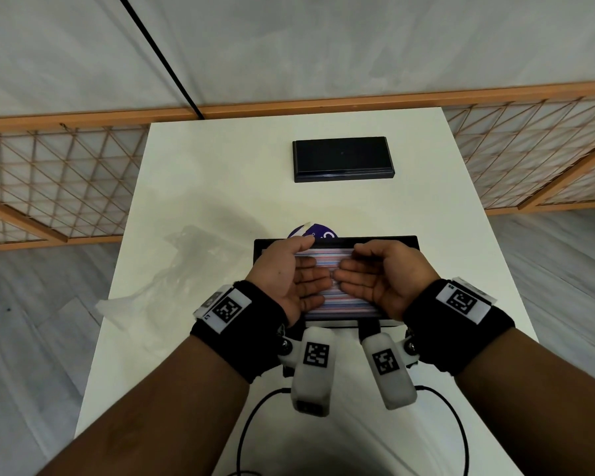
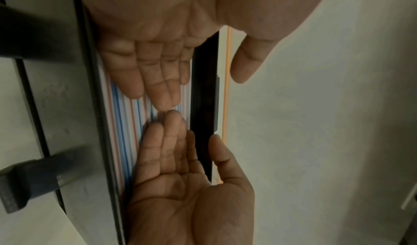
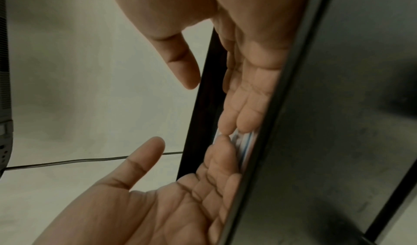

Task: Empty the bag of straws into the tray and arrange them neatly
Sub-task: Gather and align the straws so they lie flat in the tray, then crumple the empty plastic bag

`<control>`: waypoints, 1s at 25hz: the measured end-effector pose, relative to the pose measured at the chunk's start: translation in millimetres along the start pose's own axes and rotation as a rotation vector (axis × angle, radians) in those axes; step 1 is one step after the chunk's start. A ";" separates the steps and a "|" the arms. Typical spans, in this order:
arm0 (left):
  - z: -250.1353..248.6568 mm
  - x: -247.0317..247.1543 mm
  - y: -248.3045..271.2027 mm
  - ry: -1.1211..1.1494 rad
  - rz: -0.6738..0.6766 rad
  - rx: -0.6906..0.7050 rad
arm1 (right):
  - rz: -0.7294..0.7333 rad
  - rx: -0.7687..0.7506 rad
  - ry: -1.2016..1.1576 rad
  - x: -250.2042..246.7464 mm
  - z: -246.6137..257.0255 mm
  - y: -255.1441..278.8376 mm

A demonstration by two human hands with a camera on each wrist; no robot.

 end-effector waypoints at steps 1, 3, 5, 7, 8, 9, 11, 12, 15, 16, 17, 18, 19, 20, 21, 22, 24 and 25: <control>-1.8 0.4 3.1 -0.018 0.007 0.020 | 0.001 -0.004 0.000 0.3 0.4 0.8; -14.5 -2.7 15.5 -0.036 0.009 0.122 | 0.014 -0.011 -0.004 0.7 3.3 4.5; -38.6 -18.1 28.4 -0.033 -0.060 0.306 | 0.024 -0.037 -0.009 -0.1 10.5 9.7; -64.9 -44.1 39.6 -0.064 -0.234 0.503 | 0.015 -0.106 0.000 -4.3 22.8 16.1; -74.6 -59.5 41.1 -0.095 -0.347 0.580 | 0.006 -0.150 0.007 -6.5 30.6 19.2; -79.2 -75.1 38.8 -0.138 -0.461 0.619 | -0.003 -0.196 0.014 -8.7 38.0 22.4; -73.3 -103.8 24.3 -0.237 -0.623 0.576 | -0.026 -0.286 0.032 -12.5 50.9 28.6; -64.0 -115.7 12.4 -0.281 -0.660 0.515 | -0.039 -0.322 0.043 -13.8 55.4 30.8; -23.1 -143.1 -31.2 -0.421 -0.635 0.304 | -0.059 -0.370 0.072 -15.1 60.2 34.1; -10.0 -148.8 -43.7 -0.461 -0.609 0.241 | -0.063 -0.379 0.082 -14.7 59.6 34.4; 1.5 -152.0 -53.2 -0.517 -0.582 0.193 | -0.067 -0.388 0.095 -14.0 58.4 34.3; 10.0 -152.8 -59.5 -0.608 -0.552 0.157 | -0.072 -0.400 0.112 -12.9 57.0 34.2; 15.6 -153.4 -64.4 -0.728 -0.532 0.137 | -0.076 -0.414 0.130 -11.7 55.5 34.5; 18.1 -152.5 -65.6 -0.852 -0.537 0.126 | -0.080 -0.429 0.148 -10.5 53.5 34.8; 18.2 -152.0 -66.7 -0.953 -0.557 0.123 | -0.083 -0.446 0.166 -9.0 51.6 35.1; 15.8 -151.3 -66.1 -1.011 -0.582 0.130 | -0.088 -0.463 0.183 -7.9 49.9 35.0; 3.1 -147.1 -55.8 -1.016 -0.626 0.170 | -0.103 -0.517 0.262 -5.6 47.6 37.3; -7.4 -146.1 -48.3 -0.990 -0.660 0.222 | -0.117 -0.566 0.332 -3.4 47.3 39.7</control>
Point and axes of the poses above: each hand's wrist, its own y-axis away from the middle knuckle, its own x-axis out of the palm, z = x × y, the point moved 3 cm from there along -y, towards the middle knuckle, and after that the axes turned 3 degrees about y, right-handed, at the moved point
